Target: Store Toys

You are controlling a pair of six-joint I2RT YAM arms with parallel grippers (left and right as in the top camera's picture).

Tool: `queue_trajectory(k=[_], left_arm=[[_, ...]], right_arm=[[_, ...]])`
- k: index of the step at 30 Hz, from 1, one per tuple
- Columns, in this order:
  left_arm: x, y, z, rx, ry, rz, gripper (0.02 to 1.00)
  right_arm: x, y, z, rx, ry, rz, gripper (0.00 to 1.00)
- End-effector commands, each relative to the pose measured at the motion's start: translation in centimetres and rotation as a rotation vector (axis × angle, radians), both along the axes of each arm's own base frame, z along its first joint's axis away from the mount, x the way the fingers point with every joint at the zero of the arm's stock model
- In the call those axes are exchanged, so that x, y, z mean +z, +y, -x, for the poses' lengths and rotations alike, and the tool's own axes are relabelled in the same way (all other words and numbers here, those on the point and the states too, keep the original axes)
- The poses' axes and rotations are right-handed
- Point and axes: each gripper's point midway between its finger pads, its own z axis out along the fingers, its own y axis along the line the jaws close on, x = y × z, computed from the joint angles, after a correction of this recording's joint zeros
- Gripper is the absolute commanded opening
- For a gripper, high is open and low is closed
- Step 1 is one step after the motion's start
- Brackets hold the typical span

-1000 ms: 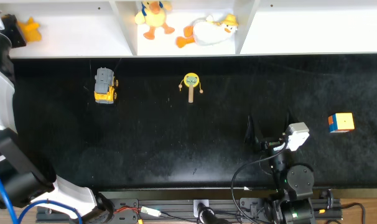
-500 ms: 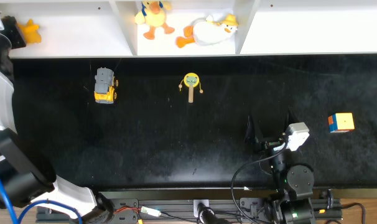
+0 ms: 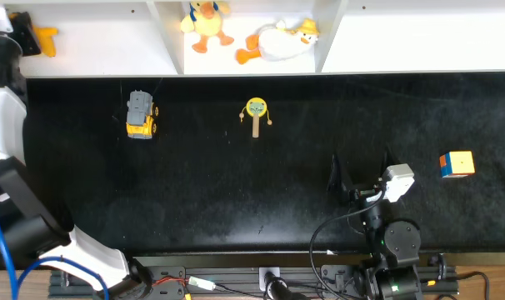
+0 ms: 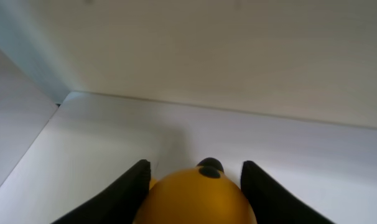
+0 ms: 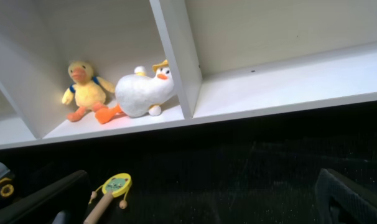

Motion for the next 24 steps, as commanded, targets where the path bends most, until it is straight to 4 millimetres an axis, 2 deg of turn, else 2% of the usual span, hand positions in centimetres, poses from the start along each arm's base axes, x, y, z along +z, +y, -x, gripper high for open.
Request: queue_trajectory(k=[1,5,9,14,17,24], left_arm=[[-2.4,-0.6,-1.0,-0.011,0.036,0.024,0.59],[-2.2,-0.5,-1.1,-0.011,0.026,0.019,0.759],[-2.0,-0.5,-1.2,-0.011,0.018,0.016,0.862],[-1.5,-0.4,-1.3,-0.011,0.002,0.007,0.906],[-1.3,-0.4,-1.4,-0.011,-0.007,0.004,0.991],[1.3,-0.6,-0.8,-0.011,-0.04,-0.013,0.998]], right_arm=[[-0.3,0.0,0.0,-0.002,-0.002,0.007,0.996],[-0.3,0.0,0.0,-0.002,-0.002,0.007,0.993],[-0.3,0.0,0.0,-0.002,-0.002,0.007,0.993],[-0.3,0.0,0.0,-0.002,-0.002,0.007,0.993],[-0.3,0.0,0.0,-0.002,-0.002,0.007,0.996],[-0.3,0.0,0.0,-0.002,-0.002,0.007,0.996]])
